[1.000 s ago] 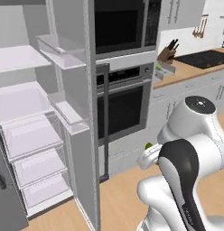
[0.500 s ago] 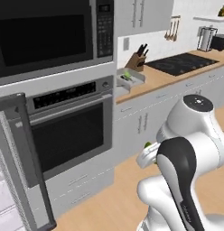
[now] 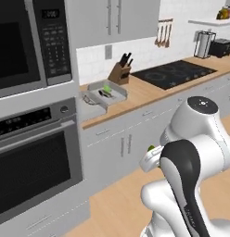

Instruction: Place one lemon wedge and one fish in each tupperware on the nearby counter, to pack two identical lunches.

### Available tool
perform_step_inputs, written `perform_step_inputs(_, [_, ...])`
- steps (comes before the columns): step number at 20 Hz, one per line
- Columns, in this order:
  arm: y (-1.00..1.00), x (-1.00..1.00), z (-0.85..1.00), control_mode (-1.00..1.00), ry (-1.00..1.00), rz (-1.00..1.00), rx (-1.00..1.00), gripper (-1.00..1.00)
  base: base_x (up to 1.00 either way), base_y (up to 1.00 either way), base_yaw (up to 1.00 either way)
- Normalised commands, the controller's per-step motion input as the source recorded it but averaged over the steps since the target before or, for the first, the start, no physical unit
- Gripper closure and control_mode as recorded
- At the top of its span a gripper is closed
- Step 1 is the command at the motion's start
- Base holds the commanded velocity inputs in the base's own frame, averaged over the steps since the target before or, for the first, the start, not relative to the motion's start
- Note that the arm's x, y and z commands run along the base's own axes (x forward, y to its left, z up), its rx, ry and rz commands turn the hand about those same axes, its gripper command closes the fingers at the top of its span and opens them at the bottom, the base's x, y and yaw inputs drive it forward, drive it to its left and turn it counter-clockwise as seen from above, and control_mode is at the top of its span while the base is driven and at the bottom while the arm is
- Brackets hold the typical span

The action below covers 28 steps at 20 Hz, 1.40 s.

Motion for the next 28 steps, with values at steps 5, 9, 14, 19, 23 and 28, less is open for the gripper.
perform_step_inputs(5, [0.00,0.00,0.00,1.00,0.00,0.00,0.00,1.00,1.00,-0.89,0.06])
perform_step_inputs(9, [0.00,0.00,0.00,1.00,0.00,0.00,0.00,1.00,1.00,-0.56,0.35])
perform_step_inputs(14, [0.00,0.00,0.00,1.00,0.00,0.00,0.00,1.00,1.00,-0.27,0.53])
perform_step_inputs(19, [0.00,0.00,0.00,1.00,0.00,0.00,0.00,1.00,1.00,-0.63,0.30])
perform_step_inputs(23, [0.00,0.00,0.00,1.00,0.00,0.00,0.00,1.00,1.00,-0.71,0.20])
perform_step_inputs(28, [0.00,0.00,0.00,1.00,0.00,0.00,0.00,1.00,1.00,-0.39,0.22])
